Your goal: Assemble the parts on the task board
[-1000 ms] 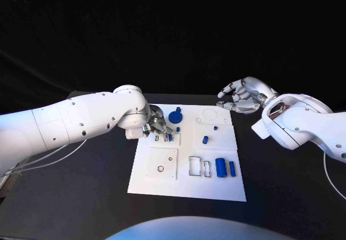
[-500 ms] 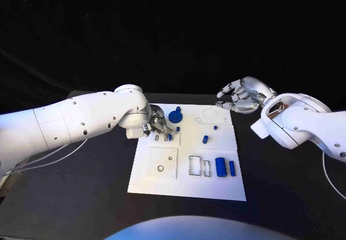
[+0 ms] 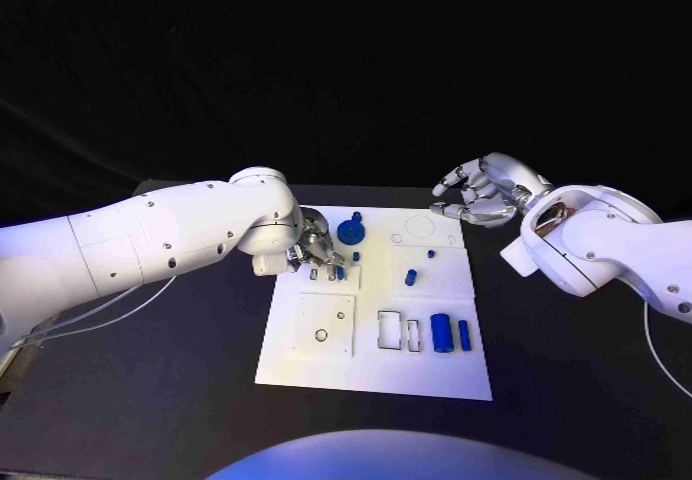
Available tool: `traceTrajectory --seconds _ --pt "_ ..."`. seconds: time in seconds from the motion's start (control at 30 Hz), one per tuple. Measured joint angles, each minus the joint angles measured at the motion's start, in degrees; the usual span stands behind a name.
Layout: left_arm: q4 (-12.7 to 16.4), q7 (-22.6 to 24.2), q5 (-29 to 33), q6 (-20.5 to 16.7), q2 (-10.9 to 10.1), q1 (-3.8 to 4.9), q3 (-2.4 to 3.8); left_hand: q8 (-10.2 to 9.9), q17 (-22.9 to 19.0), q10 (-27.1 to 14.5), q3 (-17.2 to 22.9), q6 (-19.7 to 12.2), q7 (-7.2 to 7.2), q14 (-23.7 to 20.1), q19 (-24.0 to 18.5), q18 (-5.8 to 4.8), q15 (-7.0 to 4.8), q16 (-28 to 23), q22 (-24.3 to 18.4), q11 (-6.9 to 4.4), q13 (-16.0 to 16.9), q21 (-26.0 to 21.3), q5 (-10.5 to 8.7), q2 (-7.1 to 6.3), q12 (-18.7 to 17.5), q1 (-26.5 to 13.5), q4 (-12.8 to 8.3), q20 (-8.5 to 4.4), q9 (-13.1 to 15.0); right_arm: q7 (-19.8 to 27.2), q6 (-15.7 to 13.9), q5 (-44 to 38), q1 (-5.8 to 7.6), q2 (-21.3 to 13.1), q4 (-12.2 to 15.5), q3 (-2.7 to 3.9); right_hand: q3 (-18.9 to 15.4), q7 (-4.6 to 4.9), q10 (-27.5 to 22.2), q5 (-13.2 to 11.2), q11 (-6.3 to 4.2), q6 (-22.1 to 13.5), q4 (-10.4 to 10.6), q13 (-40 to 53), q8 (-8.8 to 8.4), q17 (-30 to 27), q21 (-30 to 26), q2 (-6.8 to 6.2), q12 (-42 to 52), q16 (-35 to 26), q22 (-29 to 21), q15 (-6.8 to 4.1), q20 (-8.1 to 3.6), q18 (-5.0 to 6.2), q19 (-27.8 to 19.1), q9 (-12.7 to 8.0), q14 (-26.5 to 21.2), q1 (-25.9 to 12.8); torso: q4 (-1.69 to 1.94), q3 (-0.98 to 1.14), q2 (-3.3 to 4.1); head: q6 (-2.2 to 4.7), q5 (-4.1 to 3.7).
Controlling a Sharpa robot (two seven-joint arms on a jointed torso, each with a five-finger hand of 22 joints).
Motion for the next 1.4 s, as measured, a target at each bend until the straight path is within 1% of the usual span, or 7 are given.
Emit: traceTrajectory --seconds 0.4,0.77,0.97,1.1,1.23,1.3,1.4 --pt "-0.59 -0.01 0.14 0.27 0.42 0.00 -0.01 0.29 0.00 -0.21 3.88 0.00 0.00 0.00 0.00 -0.01 0.00 0.00 0.25 -0.20 -0.05 0.00 -1.59 -0.53 0.00 2.18 -0.10 0.00 0.36 -0.12 0.42 0.00 -0.06 0.13 -0.12 -0.04 0.16 0.00 0.00 0.00 0.00 0.00 0.15 0.00 0.00 0.00 0.00 0.00 0.00 0.00 -0.09 0.00 0.00 0.00 0.00 0.06 0.00 0.00 -0.04 0.07 0.02 -0.34 0.09" --pt "-0.77 -0.01 0.48 0.75 0.54 0.01 -0.01 0.90 0.00 -0.20 7.60 0.00 0.00 0.00 0.20 0.00 0.00 0.00 0.45 -0.20 -0.15 -0.21 -0.25 -1.88 0.00 2.68 -0.08 -0.21 0.69 -0.23 0.76 0.01 -0.10 0.20 -0.23 -0.06 0.16 0.00 0.00 0.00 0.00 0.00 0.15 0.01 0.00 0.02 0.00 -0.01 0.00 0.00 -0.09 0.00 0.00 0.00 0.00 0.06 0.00 0.01 0.01 0.08 -0.04 -0.50 0.16" --pt "-0.77 -0.01 0.68 1.01 0.55 0.01 -0.05 1.85 0.00 -0.02 12.30 -0.02 0.03 0.16 0.21 -0.01 -0.27 0.00 0.78 -0.45 -0.30 -0.21 3.09 -3.77 0.00 3.22 -0.40 -0.21 1.26 -0.30 0.94 0.01 -0.13 0.24 -0.30 -0.08 0.00 0.00 0.00 -0.23 0.00 0.00 0.32 0.01 0.00 0.04 0.00 -0.01 0.00 0.00 -0.18 0.00 0.00 0.00 0.00 0.10 0.00 0.01 0.01 0.08 -0.07 -0.46 0.21" --pt "-0.71 -0.01 0.98 1.07 0.54 0.00 -0.05 3.49 0.00 -0.09 18.44 -0.13 -0.30 0.11 0.21 0.00 -0.54 0.00 1.11 -0.73 -0.53 -0.43 3.05 -5.71 -0.13 3.84 -1.85 -0.64 2.24 -0.33 1.02 0.01 -0.14 0.26 -0.32 -0.09 0.00 0.00 0.00 -0.23 0.00 0.00 0.32 0.01 0.00 0.04 0.00 -0.01 0.00 0.00 -0.18 0.00 0.00 0.00 0.00 0.10 0.00 0.01 0.01 0.06 -0.07 -0.43 0.24" --pt "-0.60 0.01 1.60 1.07 0.44 0.00 -0.05 6.44 0.00 0.01 21.45 -0.53 -0.72 0.00 0.40 0.00 -0.83 0.00 1.78 -0.84 -0.95 -0.43 3.13 -8.40 -0.50 3.53 -0.07 -0.83 4.69 -0.38 1.11 0.02 -0.15 0.27 -0.36 -0.10 0.00 0.00 0.00 -0.23 0.00 0.00 0.32 0.01 0.00 0.04 -0.23 -0.01 -0.20 0.00 -0.18 0.00 0.00 0.00 0.00 0.10 0.00 0.01 0.01 0.05 -0.06 -0.38 0.26" --pt "-0.54 0.04 2.10 1.00 0.33 0.00 -0.05 7.91 0.03 0.23 24.82 -0.53 -0.72 0.00 0.40 0.00 -0.82 0.00 2.16 -1.04 -1.04 -0.43 4.39 -9.70 -0.71 2.24 -1.78 -0.83 5.36 -0.41 1.14 0.02 -0.16 0.29 -0.40 -0.11 0.15 0.00 0.00 -0.23 0.00 0.00 0.47 0.01 0.22 0.04 -0.23 0.04 -0.20 0.00 -0.18 0.00 0.00 0.00 0.00 0.16 0.00 -0.04 0.02 0.05 -0.05 -0.35 0.27" --pt "-0.42 0.09 2.80 0.85 0.17 -0.01 -0.05 9.31 0.04 0.51 25.38 -0.53 -0.72 0.00 0.40 -0.01 -0.82 0.00 2.70 -1.04 -0.97 -0.40 5.97 -10.27 -0.71 0.97 -1.67 -0.83 6.61 -0.44 1.17 0.02 -0.17 0.31 -0.43 -0.11 0.15 0.00 0.00 -0.23 0.00 0.00 0.47 0.01 0.22 0.04 -0.23 0.23 -0.20 0.00 -0.17 0.00 0.00 0.00 0.00 0.16 0.00 -0.23 0.03 0.05 -0.05 -0.34 0.30"
